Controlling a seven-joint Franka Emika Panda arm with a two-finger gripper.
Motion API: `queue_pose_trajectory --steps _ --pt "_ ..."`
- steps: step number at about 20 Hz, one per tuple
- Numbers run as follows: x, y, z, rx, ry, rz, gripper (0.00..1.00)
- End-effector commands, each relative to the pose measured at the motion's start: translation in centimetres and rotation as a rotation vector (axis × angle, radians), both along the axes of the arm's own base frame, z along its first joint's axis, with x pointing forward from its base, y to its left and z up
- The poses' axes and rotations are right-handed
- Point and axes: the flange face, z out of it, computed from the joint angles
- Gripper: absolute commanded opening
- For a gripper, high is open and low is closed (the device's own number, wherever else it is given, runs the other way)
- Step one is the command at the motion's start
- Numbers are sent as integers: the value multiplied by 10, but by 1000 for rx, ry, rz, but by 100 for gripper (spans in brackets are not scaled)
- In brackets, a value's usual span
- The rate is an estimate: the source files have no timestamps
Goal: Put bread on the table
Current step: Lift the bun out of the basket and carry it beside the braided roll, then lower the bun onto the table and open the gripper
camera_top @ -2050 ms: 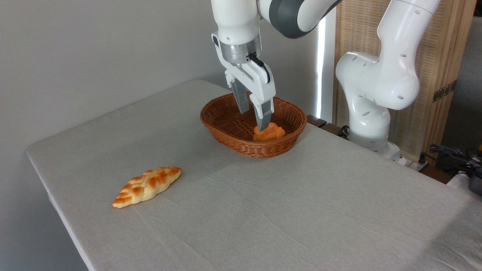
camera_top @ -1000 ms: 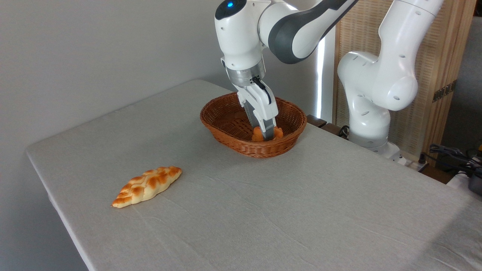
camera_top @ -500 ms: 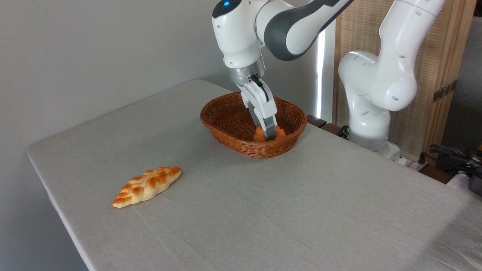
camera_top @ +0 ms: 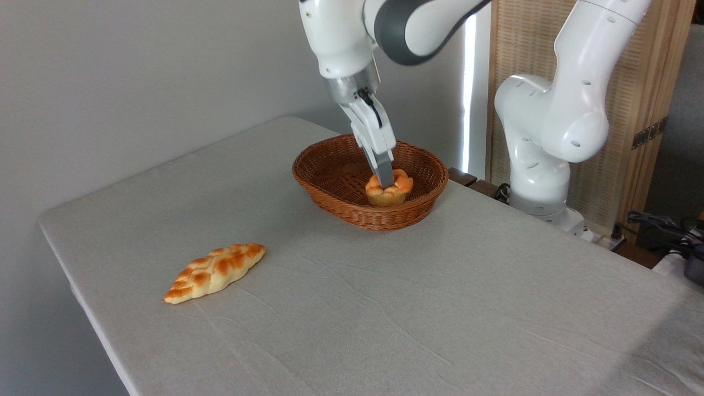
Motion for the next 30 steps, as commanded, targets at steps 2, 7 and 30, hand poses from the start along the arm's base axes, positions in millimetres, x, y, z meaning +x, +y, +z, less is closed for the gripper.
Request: queue_pose_trajectory --steps 2,7,30 --pt "-4 -35 116 -79 -18 43 4" --pt "40 -3 132 -114 -158 103 4" --pt "205 75 8 27 -403 186 100"
